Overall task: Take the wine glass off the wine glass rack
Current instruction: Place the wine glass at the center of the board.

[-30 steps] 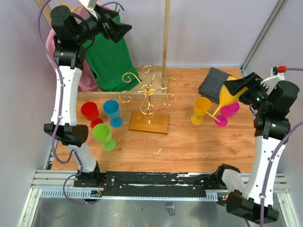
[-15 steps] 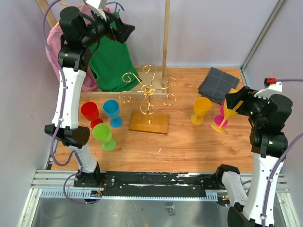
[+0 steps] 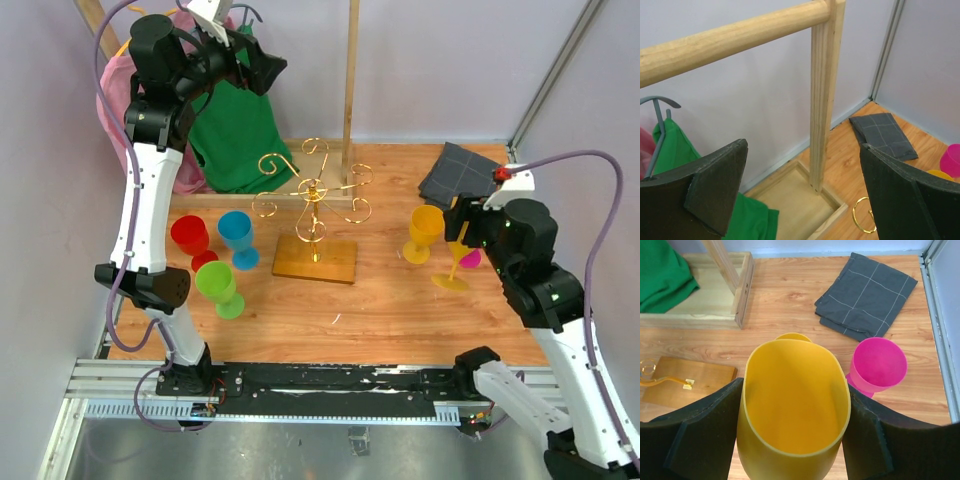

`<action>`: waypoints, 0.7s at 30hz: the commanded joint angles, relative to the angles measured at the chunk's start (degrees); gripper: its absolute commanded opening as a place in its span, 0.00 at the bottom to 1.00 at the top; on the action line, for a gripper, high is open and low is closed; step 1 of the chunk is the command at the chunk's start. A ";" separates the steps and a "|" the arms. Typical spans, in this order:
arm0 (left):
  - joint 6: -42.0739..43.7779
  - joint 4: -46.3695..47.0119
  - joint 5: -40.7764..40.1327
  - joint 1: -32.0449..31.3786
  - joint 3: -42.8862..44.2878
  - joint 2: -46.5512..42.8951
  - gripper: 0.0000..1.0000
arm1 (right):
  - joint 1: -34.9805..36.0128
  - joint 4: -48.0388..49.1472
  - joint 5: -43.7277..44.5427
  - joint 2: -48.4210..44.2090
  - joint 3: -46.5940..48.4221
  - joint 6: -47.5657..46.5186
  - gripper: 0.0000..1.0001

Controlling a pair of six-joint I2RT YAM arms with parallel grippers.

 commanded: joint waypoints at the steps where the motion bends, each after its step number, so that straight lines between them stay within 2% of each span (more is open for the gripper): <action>1: 1.46 -1.02 -0.34 -0.37 1.44 -0.93 0.99 | 11.36 2.92 19.66 0.88 -1.32 -1.21 0.65; 9: 2.20 -1.97 -0.34 -0.48 1.18 -1.40 0.99 | 29.52 4.55 43.95 4.44 -2.61 2.65 0.66; 17: 3.17 -2.92 -0.34 -0.56 0.01 -2.24 0.99 | 40.58 5.46 63.23 6.91 -9.29 12.45 0.66; 21: 3.18 -3.60 -0.17 -0.57 -0.36 -2.29 0.99 | 43.93 1.78 71.58 10.90 -11.18 21.76 0.66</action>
